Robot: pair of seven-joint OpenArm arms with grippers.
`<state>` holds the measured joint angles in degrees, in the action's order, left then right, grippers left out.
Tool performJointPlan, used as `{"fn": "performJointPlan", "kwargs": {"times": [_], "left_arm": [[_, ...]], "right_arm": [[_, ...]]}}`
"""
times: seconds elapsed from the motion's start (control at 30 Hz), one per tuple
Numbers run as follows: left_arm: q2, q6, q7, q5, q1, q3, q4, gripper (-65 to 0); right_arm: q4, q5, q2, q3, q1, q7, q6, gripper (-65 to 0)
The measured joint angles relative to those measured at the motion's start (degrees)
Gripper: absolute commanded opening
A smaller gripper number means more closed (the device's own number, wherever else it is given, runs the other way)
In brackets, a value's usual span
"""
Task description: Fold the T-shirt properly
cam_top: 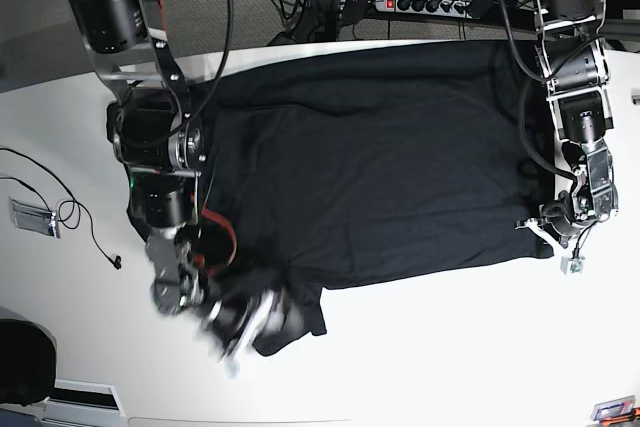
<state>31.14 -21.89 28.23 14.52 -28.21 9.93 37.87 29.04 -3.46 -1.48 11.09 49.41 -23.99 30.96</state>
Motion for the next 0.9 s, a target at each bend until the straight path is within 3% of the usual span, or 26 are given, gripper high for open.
{"fn": "performJointPlan", "kwargs": {"times": [0.07, 0.17, 0.27, 0.43, 0.57, 0.67, 0.7, 0.77, 0.83, 0.9], "left_arm": [[-0.02, 0.00, 0.11, 0.00, 0.00, 0.00, 0.00, -65.0], [0.02, 0.00, 0.15, 0.00, 0.00, 0.00, 0.00, -65.0], [-0.02, 0.00, 0.07, 0.04, -0.02, 0.00, 0.00, -65.0], [-0.02, 0.00, 0.07, 0.02, -0.02, 0.00, 0.00, -65.0], [-0.02, 0.00, 0.09, 0.02, -0.02, 0.00, 0.00, -65.0], [-0.02, 0.00, 0.79, 0.04, -0.04, 0.02, 0.00, -65.0], [-0.02, 0.00, 1.05, 0.04, -0.04, 0.02, 0.02, -65.0], [-0.04, 0.02, 1.38, 0.04, -0.04, 0.02, 0.02, -65.0], [-0.02, 0.00, 1.40, 0.07, -0.11, 0.02, 0.02, -65.0], [-0.07, 0.00, 1.49, 0.04, -0.33, 0.02, 0.02, -65.0]], "right_arm": [[5.60, 0.66, -0.68, -1.11, -0.68, 2.16, -10.01, -18.0], [10.54, 1.14, -1.38, -3.85, -6.51, 2.67, -19.15, -18.0], [11.02, 0.20, -0.83, -7.06, -11.85, -2.38, -25.07, -18.0], [14.23, 0.87, -0.28, -8.83, -7.08, 1.60, -32.72, -18.0], [14.62, 0.87, -0.87, -9.99, -7.23, 1.99, -33.79, -18.0], [13.55, 1.11, -0.57, -8.83, -10.69, -3.54, -33.51, -17.9], [13.62, 1.60, -0.42, -8.26, -10.80, -7.78, -32.89, -17.9], [15.65, 0.85, -0.61, -8.24, -9.86, -13.46, -28.46, -17.9], [20.00, 0.92, -0.74, -8.44, -9.07, -13.86, -23.08, -17.9], [23.41, 1.66, -0.37, -6.51, -8.04, -12.50, -23.04, -17.9]]}}
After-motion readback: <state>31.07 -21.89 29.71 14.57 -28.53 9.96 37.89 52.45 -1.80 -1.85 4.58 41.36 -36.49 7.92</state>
